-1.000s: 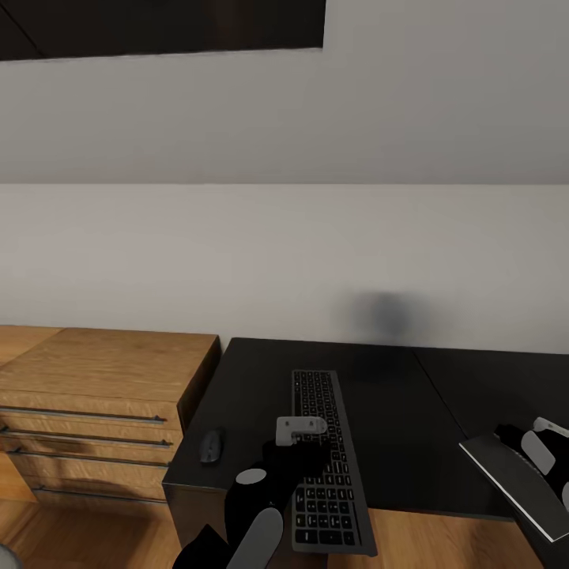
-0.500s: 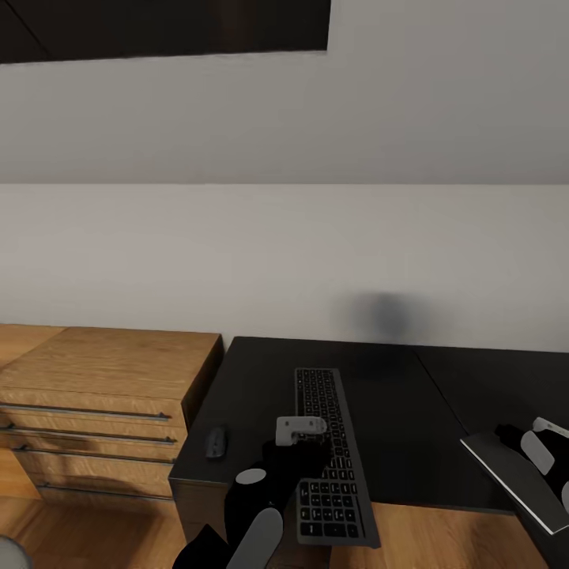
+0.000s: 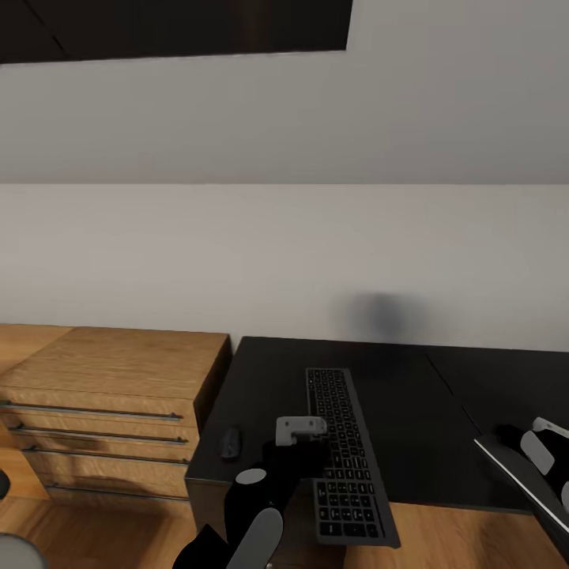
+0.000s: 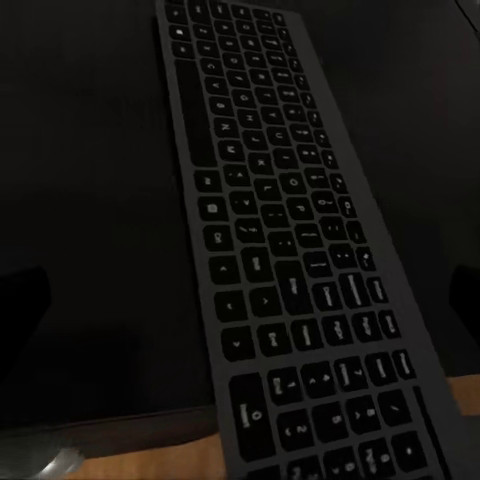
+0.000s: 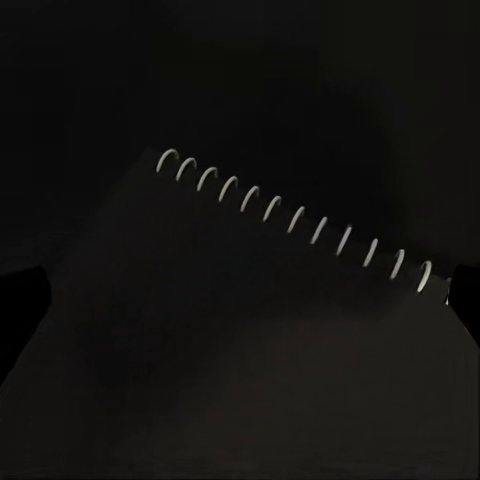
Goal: In the bedroom, organize the workspace by keeping the computer under the desk, ensuring the monitor is on the desk, placing the keyboard on the desk next to the monitor, placing the mouse on the desk next to the keyboard, moving the folder from the swivel chair onto the desk next to the mouse, stacking the notebook on top of the folder with the pen on top of the notebook, and positioning the swivel chair next to the desk.
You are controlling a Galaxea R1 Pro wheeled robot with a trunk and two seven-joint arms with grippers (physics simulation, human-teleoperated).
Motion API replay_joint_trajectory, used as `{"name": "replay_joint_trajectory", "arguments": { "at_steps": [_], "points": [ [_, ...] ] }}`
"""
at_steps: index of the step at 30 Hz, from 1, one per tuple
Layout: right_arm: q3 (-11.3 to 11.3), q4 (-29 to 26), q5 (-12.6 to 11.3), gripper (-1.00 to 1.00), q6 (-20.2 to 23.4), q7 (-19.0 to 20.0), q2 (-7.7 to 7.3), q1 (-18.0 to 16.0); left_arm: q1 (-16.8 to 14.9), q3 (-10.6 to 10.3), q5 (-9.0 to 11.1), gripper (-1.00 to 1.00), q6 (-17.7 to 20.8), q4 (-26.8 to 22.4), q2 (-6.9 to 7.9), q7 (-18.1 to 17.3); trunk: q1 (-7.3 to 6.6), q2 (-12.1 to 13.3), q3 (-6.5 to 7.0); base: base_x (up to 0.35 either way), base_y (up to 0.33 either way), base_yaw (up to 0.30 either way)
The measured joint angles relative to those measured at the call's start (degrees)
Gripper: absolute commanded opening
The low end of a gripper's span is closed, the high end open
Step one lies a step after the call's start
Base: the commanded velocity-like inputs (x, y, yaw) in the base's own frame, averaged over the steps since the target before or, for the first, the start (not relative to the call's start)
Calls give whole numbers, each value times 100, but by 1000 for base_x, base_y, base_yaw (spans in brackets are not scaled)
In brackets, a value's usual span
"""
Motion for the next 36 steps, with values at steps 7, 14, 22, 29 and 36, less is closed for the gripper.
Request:
{"name": "replay_joint_trajectory", "arguments": {
  "at_steps": [7, 14, 22, 29, 36],
  "points": [
    [0, 0, 0, 100, 0, 1, 2, 1, -1, -2, 0, 100, 0, 0, 0, -1, 0, 0, 0, 0, 142, 0],
    [0, 0, 0, 100, 0, -1, 0, -4, 1, 0, 0, 100, 0, 0, 0, 2, 0, 0, 0, 0, 43, 0],
    [0, 0, 0, 100, 0, -1, 3, -1, 0, -5, 0, 100, -1, 0, 0, 2, 0, 0, 0, 0, 3, 0],
    [0, 0, 0, 100, 0, -1, -2, -1, -1, -8, 0, 100, 1, 0, 0, -2, 0, 0, 0, 0, 0, 0],
    [0, -2, -2, 100, 0, 4, 0, -3, 3, -9, 0, 100, 0, 0, 0, 0, 0, 0, 0, 0, 0, 0]
  ]
}}
